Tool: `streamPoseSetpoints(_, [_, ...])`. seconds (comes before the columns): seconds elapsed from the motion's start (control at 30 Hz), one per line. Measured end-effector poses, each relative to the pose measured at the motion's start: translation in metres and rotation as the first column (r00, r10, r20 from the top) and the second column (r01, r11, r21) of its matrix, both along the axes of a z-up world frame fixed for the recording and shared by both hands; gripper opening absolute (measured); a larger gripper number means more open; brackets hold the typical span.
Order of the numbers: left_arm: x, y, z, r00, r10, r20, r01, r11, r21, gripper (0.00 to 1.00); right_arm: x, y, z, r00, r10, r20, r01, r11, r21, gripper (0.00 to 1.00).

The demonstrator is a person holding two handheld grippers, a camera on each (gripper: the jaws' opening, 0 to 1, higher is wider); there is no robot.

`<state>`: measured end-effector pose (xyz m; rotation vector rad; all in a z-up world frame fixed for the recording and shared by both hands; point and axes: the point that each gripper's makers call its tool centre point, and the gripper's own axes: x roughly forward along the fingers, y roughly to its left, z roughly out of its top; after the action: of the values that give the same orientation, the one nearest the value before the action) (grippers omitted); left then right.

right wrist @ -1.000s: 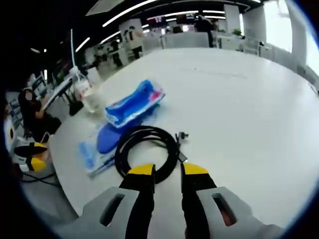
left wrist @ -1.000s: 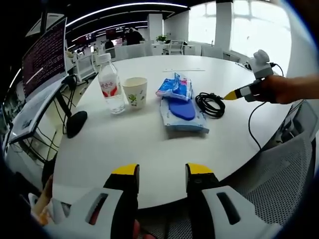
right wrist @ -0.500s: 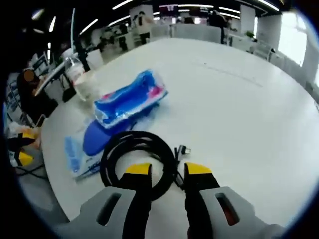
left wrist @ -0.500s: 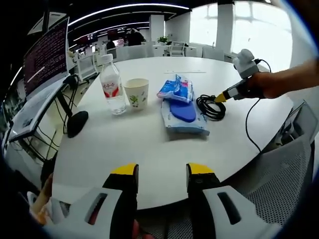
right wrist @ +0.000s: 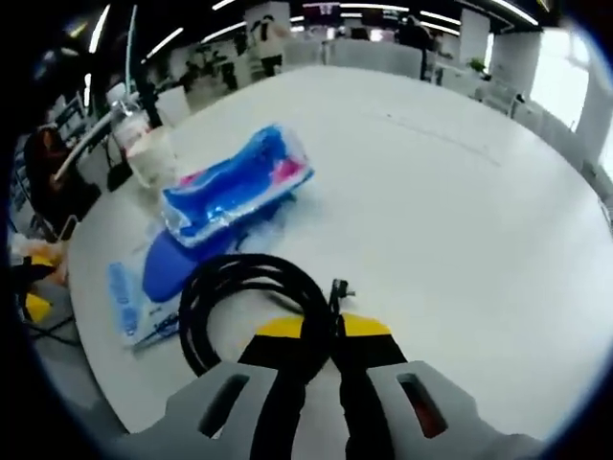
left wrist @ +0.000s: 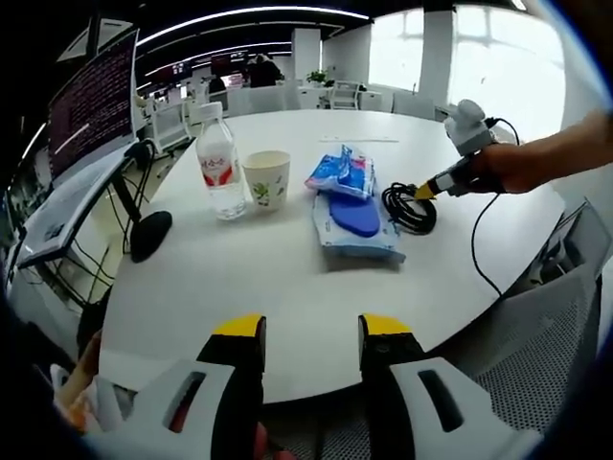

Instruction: Arrange the tabletop items into an orderly group along one side of the table until the central work area is clear of visible clutter.

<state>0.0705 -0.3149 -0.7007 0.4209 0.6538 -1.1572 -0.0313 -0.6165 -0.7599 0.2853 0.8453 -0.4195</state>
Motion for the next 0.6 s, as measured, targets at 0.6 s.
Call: streamPoseSetpoints(0.6, [0.004, 0.003, -0.003, 1.000, 0.020, -0.001, -0.020, 1.000, 0.016, 0.37, -0.022, 0.003, 0.010, 0.995, -0.066, 0.073, 0.064, 0.997, 0.040, 0.08])
